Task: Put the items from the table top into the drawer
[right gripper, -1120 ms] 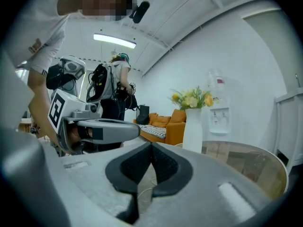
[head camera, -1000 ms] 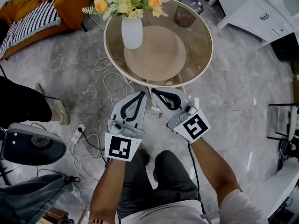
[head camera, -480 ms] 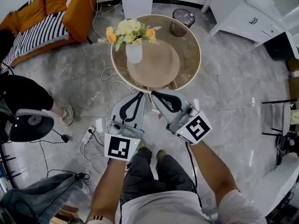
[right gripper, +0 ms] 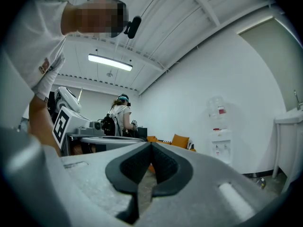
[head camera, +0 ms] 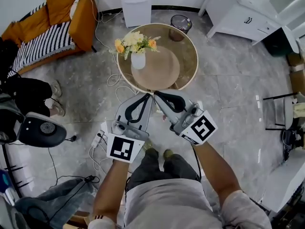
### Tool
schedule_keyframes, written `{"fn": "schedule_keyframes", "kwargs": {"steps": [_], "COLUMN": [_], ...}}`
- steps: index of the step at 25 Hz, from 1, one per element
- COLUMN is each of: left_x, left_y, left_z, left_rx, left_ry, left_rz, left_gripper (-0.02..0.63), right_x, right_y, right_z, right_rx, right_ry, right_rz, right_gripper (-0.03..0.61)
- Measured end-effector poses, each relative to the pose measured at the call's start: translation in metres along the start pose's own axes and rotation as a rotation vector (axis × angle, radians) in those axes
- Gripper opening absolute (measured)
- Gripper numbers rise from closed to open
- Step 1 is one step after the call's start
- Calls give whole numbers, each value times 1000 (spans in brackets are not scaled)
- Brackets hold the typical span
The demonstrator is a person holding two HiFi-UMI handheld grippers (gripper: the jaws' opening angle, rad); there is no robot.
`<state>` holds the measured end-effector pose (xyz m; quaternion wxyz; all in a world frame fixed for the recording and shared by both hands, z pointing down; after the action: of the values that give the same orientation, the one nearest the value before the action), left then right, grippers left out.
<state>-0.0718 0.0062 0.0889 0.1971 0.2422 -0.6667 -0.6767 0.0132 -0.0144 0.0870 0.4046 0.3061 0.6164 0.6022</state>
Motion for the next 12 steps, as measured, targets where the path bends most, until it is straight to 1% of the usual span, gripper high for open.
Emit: {"fn": "schedule_keyframes", "kwargs": {"steps": [6,12], "left_x": [4,-2], "left_y": [-33,-56], "left_z": [11,8], "left_rx": [-15,-27], "left_ry": [12,18], "left_rz": [-5,-19], "left_gripper": [0,0], "right_x": [8,12], "right_y": [-30,-53], "right_z": [6,15], "right_rx": [-22,-24], "right_ry": [22,-9], "right_rz": [-9,15], "right_gripper": [0,-2]}}
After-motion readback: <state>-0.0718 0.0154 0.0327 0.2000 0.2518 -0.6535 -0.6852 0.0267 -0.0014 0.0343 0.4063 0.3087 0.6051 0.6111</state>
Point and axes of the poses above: the fingertips, and each gripper's own axes: z backward along the fingers, x to its left, y out of its underside, the point moved 5 cm from there along z, backward along the fingers, and after that the axes turned 7 degrees about -z, right-handed, at the moved point
